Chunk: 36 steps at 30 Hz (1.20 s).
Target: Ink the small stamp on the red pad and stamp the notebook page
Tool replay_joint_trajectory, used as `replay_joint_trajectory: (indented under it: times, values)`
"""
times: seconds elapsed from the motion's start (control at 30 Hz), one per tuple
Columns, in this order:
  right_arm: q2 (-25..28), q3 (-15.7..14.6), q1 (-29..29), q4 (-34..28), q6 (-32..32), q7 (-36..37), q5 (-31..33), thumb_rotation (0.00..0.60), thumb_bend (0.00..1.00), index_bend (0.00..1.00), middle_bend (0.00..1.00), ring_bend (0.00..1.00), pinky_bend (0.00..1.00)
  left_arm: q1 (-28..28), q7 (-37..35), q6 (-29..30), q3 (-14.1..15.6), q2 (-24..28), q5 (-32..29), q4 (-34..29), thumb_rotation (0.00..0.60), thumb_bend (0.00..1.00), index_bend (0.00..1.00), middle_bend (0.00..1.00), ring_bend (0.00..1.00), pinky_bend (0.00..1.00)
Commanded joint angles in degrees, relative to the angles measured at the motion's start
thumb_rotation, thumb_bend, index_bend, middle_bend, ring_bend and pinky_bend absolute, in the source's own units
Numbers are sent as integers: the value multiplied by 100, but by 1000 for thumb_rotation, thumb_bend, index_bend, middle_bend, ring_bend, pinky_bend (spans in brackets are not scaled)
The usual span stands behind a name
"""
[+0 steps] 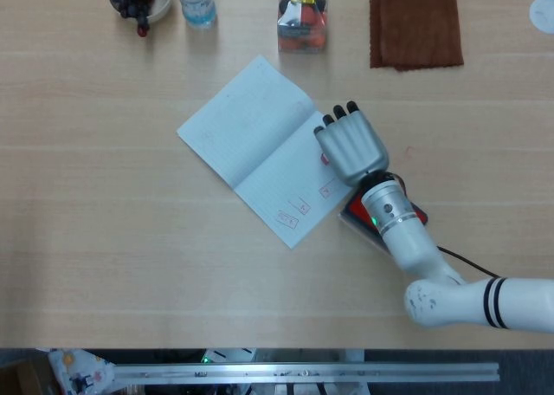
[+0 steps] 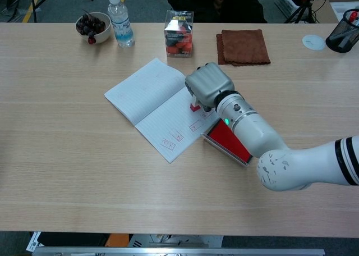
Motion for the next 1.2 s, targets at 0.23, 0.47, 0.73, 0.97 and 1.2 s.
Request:
replay_joint_trajectory:
  times: [0.23, 0.47, 0.73, 0.97, 1.2]
  values:
    - [-118, 11, 79, 176, -43, -114, 96, 600, 372, 621, 443, 285, 292, 8, -19, 15, -14, -5, -20, 14, 600, 272, 44, 51, 35, 63]
    - [-191, -8, 109, 270, -64, -184, 150, 600, 372, 621, 443, 285, 292, 13, -45, 15, -19, -9, -34, 44, 600, 272, 44, 51, 35, 63]
    - [-251, -29, 128, 343, -68, -243, 180, 600, 371, 621, 443, 285, 292, 17, -74, 15, -26, -16, -49, 77, 600, 272, 44, 51, 35, 63]
    - [-288, -20, 127, 438, -89, -240, 225, 600, 372, 621, 443, 285, 292, 23, -95, 17, -29, -20, -60, 99, 600, 272, 44, 51, 35, 63]
    - [-324, -3, 138, 472, -104, -229, 238, 600, 372, 621, 443, 288, 292, 26, -106, 20, -34, -20, -63, 111, 600, 272, 44, 51, 35, 63]
